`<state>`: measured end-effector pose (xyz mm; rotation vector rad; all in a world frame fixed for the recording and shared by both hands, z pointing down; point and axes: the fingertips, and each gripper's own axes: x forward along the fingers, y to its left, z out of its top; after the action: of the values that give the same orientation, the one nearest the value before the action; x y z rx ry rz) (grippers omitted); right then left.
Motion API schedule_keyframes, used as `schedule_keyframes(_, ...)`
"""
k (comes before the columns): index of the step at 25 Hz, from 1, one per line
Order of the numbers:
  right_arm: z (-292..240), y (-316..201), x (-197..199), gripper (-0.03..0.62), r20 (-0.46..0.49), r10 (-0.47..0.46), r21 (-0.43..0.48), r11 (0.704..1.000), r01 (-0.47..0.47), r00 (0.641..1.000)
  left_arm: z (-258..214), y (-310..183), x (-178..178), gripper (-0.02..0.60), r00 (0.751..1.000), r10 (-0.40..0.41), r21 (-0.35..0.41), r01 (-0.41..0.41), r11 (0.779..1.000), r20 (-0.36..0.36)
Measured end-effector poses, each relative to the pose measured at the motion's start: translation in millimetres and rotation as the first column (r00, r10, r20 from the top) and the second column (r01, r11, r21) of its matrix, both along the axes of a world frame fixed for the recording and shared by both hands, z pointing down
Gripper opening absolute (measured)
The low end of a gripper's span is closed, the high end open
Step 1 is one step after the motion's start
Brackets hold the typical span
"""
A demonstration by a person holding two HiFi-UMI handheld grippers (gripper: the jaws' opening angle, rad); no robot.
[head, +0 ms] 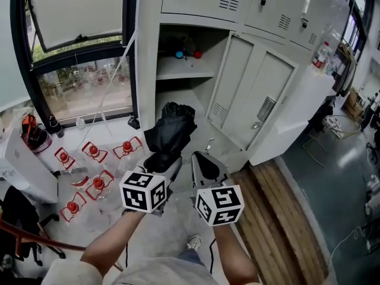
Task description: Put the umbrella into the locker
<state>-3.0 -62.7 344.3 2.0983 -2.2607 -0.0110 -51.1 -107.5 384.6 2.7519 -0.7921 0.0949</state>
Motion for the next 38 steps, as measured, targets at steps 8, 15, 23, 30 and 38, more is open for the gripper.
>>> schedule_keyframes(8,-0.3,-41.3,51.3,0.003,0.001,-0.087,0.004,0.996,0.087,0.996,2.6,-34.9,57.5,0.259,0.998,-0.057,0.005,0.057,0.998,0.037)
schedule_keyframes(15,3.3,-72.7,90.0,0.003,0.028,-0.168,0.004,0.986,0.168,0.985,9.0,-62.5,94.7,0.259,0.989,-0.124,0.008,0.124,0.992,0.082)
schedule_keyframes(23,2.7,-97.1,119.6,0.003,0.038,-0.260,0.003,0.966,0.260,0.965,15.8,-85.7,127.0,0.259,0.973,-0.201,0.002,0.203,0.979,0.115)
schedule_keyframes(30,5.1,-106.4,130.2,0.003,0.057,-0.319,-0.002,0.948,0.320,0.946,20.1,-91.4,134.6,0.259,0.957,-0.257,-0.010,0.261,0.965,0.133)
schedule_keyframes(38,7.1,-117.6,119.7,0.003,0.066,-0.361,0.000,0.932,0.361,0.930,25.4,-102.7,124.2,0.259,0.943,-0.289,-0.005,0.294,0.956,0.167)
